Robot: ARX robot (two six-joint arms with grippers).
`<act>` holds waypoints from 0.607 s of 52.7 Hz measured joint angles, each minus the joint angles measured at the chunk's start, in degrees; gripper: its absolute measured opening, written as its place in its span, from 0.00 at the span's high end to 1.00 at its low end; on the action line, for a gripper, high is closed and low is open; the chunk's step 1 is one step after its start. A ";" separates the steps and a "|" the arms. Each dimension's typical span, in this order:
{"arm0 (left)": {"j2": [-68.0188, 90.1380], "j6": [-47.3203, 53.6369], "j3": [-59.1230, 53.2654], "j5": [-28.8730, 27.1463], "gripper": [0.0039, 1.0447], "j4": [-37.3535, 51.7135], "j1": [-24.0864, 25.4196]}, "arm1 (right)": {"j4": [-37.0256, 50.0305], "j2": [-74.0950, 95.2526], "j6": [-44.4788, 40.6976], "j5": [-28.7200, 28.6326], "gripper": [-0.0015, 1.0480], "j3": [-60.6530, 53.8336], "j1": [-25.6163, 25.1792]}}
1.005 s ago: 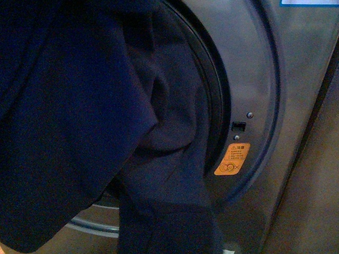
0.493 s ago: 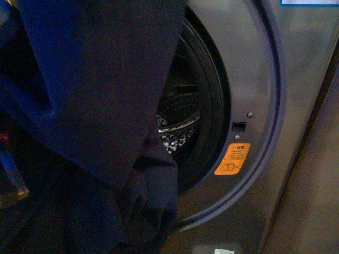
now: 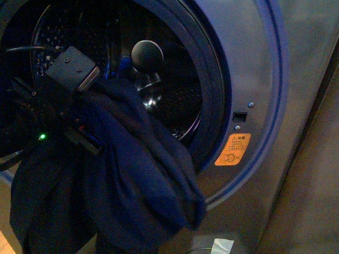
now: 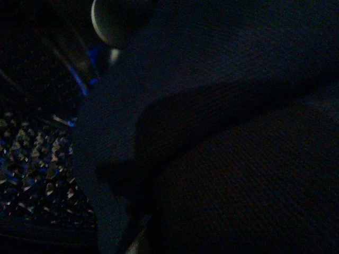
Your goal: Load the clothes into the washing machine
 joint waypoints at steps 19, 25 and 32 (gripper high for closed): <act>14.14 -7.06 24.37 -15.47 0.93 -15.47 0.96 | 0.00 0.00 0.00 0.00 0.07 0.00 0.00; 16.17 -10.58 30.56 -20.39 0.93 -21.64 0.20 | 0.00 0.00 0.00 0.00 0.07 0.00 0.00; 18.95 -16.06 40.39 -20.20 0.93 -29.20 0.00 | 0.00 -0.04 0.02 -0.02 0.07 0.00 0.00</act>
